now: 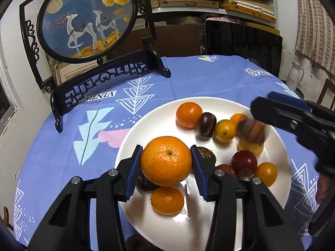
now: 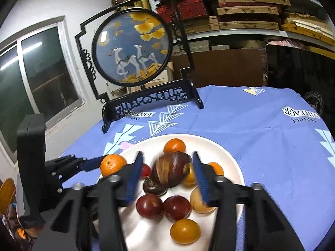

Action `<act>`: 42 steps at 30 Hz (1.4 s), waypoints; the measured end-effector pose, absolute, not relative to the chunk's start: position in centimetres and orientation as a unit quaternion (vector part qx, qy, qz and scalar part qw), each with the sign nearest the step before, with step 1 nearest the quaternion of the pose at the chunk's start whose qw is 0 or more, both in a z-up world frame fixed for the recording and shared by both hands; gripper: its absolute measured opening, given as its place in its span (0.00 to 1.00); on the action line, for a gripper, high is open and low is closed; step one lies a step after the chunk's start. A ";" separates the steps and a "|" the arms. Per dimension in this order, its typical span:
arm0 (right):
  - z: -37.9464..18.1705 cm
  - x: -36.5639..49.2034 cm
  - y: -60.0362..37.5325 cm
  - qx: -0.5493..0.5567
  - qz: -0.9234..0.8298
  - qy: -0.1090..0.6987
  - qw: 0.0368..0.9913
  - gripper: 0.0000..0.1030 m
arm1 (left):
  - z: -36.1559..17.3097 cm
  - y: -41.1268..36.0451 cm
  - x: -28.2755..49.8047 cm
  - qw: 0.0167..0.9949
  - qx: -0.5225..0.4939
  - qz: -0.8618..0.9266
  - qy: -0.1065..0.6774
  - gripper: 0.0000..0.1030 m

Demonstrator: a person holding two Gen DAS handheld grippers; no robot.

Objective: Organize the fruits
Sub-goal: 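Carry the orange and dark fruit onto the white plate and open both tools, then move both open tools back to the remaining dark fruits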

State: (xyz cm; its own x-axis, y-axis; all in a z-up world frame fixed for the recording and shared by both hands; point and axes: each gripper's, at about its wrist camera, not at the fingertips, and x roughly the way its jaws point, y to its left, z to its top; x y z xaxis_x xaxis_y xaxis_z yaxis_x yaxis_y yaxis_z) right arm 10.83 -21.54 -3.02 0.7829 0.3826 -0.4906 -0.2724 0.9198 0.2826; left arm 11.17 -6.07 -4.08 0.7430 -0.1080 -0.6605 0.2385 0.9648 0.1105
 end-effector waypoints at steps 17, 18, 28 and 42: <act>-2.8 10.5 -21.2 0.105 0.197 0.289 0.931 0.70 | -1.7 -2.3 11.3 0.946 0.034 -0.062 0.316 0.78; -2.6 10.3 -20.9 0.106 0.209 0.294 0.926 0.70 | -1.4 -2.0 11.2 0.947 0.031 -0.062 0.314 0.78; -5.5 0.2 -11.7 -0.033 0.308 0.391 0.867 0.70 | -1.8 5.3 6.1 0.945 0.033 -0.038 0.323 0.88; -9.9 2.6 -5.4 -0.046 0.206 0.448 0.869 0.45 | -4.3 9.1 0.6 0.926 0.107 -0.077 0.353 0.89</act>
